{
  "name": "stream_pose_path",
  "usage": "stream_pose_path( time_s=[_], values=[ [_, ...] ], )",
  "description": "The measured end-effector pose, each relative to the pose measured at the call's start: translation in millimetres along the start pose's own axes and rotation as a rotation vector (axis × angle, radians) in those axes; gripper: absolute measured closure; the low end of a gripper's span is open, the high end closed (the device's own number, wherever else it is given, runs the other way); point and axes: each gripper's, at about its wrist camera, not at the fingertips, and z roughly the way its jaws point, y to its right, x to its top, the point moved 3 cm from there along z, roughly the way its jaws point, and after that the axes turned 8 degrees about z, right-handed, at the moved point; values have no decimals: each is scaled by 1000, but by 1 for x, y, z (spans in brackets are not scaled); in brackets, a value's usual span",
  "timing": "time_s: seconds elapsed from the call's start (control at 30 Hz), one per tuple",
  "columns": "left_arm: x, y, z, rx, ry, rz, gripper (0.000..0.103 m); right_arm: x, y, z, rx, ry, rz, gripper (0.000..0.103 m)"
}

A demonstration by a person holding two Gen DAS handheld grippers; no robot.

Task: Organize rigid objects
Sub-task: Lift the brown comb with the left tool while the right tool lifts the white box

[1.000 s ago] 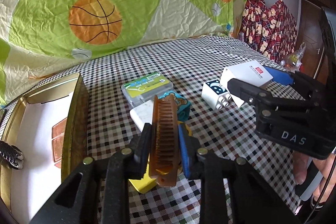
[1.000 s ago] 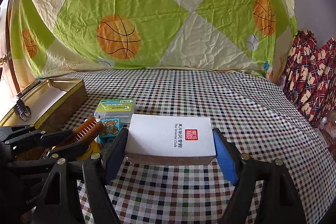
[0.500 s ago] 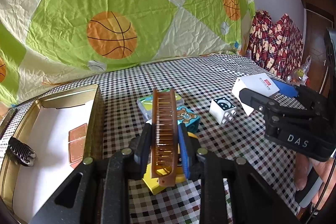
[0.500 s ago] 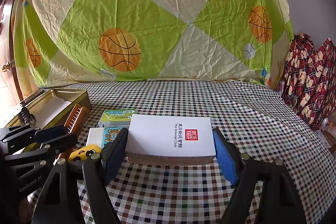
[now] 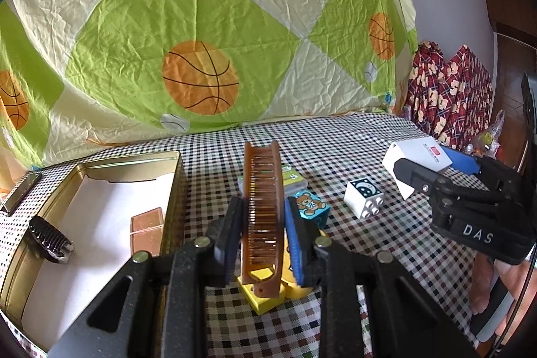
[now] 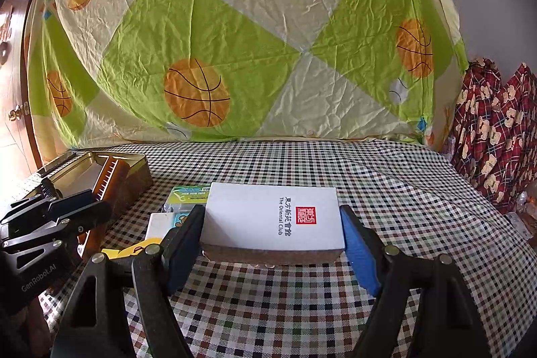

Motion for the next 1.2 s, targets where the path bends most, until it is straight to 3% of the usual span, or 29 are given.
stream_pose_path(
  time_s=[1.2],
  values=[
    [1,-7,-32,87,148,-31,79,4,2,-29,37,151,4,24]
  ],
)
